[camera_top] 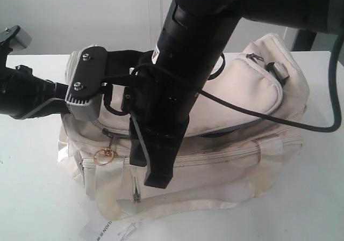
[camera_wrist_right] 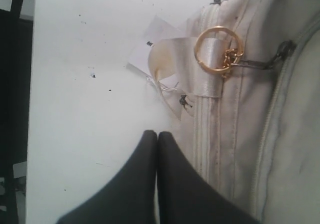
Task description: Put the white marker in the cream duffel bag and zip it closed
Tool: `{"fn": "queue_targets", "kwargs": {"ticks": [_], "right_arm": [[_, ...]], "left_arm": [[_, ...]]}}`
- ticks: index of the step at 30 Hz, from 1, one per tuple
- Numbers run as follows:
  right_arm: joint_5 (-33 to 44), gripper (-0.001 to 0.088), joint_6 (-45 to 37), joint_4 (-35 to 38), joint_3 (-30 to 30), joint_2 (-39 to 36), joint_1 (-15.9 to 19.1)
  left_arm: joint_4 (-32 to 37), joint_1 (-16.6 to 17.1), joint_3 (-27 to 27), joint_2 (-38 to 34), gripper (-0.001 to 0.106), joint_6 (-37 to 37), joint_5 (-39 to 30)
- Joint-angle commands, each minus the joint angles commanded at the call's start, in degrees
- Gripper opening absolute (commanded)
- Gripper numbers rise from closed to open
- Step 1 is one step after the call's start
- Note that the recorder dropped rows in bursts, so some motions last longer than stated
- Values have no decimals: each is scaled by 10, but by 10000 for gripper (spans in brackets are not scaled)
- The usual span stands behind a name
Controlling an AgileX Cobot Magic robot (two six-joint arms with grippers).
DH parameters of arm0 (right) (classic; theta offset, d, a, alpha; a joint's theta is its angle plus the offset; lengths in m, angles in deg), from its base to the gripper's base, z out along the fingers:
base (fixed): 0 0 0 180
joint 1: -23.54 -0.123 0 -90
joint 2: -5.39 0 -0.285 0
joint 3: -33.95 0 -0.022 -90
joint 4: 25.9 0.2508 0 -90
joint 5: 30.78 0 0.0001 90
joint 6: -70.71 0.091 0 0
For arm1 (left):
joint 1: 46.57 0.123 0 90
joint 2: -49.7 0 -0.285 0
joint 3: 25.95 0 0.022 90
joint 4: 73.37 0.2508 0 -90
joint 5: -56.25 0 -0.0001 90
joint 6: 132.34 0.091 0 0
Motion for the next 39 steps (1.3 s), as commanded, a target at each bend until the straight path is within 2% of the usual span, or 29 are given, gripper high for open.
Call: {"fn": "queue_targets", "kwargs": {"ticks": [2,9,15,19,24,29,34,37,39], "right_arm": [[0,92,42,-12,0,0,0],[-41,419,250,-49,0,4,7],[-80,587,405,-48,0,4,11],[-117,617,438,-39,0,2,11],[-113,618,438,15,0,-15,11],[-114,618,435,20,0,-28,11],[-121,606,420,51,0,-27,-18],[-127,606,420,24,0,-27,-38],[-139,606,423,-24,0,-30,-51]], "left_arm": [[0,0,0,0,0,0,-1],[0,0,0,0,0,0,-2],[0,0,0,0,0,0,-3],[0,0,0,0,0,0,-3],[0,0,0,0,0,0,-3],[0,0,0,0,0,0,-3],[-2,0,0,0,0,0,-2],[-2,0,0,0,0,0,-2],[-2,0,0,0,0,0,-2]]}}
